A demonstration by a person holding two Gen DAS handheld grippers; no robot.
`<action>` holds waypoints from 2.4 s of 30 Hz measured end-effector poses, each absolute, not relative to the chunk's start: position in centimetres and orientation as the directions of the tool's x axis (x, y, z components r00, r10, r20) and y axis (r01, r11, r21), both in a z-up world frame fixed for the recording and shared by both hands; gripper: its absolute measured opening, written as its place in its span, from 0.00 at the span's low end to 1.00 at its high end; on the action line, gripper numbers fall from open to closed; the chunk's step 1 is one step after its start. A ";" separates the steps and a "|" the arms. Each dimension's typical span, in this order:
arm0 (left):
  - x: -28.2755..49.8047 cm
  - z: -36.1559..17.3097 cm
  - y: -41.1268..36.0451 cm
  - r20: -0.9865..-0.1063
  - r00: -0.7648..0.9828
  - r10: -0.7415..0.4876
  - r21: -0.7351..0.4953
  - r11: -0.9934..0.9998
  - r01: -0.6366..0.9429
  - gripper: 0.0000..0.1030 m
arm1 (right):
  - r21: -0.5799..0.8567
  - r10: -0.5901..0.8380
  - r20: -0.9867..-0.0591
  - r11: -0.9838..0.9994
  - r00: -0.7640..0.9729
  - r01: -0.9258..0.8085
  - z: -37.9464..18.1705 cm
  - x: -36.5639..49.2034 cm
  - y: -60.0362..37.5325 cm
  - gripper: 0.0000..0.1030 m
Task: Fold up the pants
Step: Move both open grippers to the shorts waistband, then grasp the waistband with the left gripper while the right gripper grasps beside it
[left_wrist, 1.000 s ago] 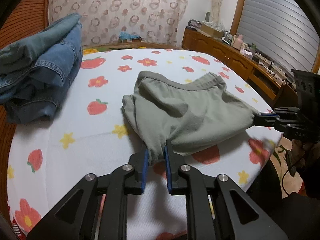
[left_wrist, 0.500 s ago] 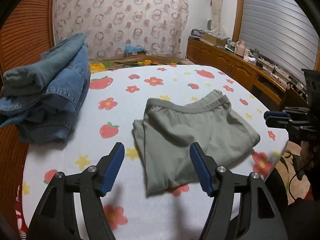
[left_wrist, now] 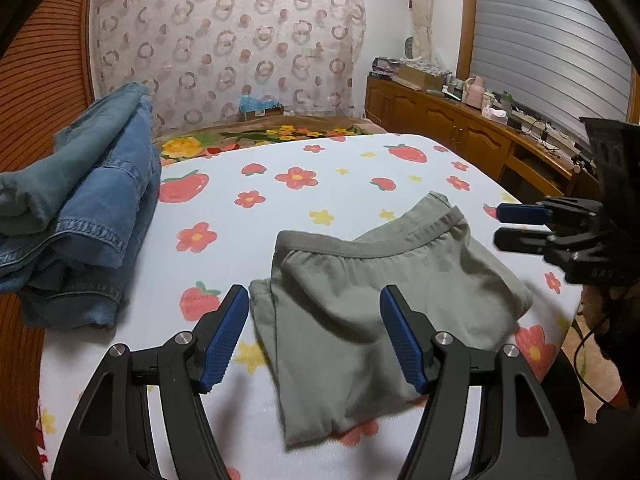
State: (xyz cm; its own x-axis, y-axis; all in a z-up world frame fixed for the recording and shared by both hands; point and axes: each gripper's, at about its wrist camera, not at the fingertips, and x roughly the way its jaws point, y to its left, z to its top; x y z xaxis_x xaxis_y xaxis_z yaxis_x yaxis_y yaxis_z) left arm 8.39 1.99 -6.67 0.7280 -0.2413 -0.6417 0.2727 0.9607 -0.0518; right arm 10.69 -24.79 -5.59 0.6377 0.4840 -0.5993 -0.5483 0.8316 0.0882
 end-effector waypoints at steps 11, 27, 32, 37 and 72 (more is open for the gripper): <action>11.3 -7.0 1.9 -0.662 0.705 -0.253 -0.066 0.957 0.281 0.60 | 0.144 0.490 -0.634 0.835 0.598 -0.531 -7.0 14.4 -23.4 0.54; 13.4 -8.5 1.6 -0.708 0.653 -0.267 -0.083 0.951 0.299 0.20 | 0.123 0.512 -0.622 0.811 0.593 -0.572 -6.4 15.0 -22.3 0.12; 12.6 -7.0 2.0 -0.670 0.704 -0.234 -0.067 0.964 0.257 0.17 | 0.117 0.535 -0.575 0.803 0.619 -0.585 -4.9 14.8 -22.0 0.11; 13.7 -7.7 2.7 -0.700 0.687 -0.195 -0.054 0.974 0.222 0.17 | 0.093 0.508 -0.602 0.811 0.616 -0.577 -5.8 16.1 -21.0 0.11; 12.9 -10.5 4.4 -0.745 0.643 -0.178 -0.073 0.980 0.187 0.60 | 0.165 0.435 -0.708 0.869 0.557 -0.467 -8.3 17.7 -23.0 0.63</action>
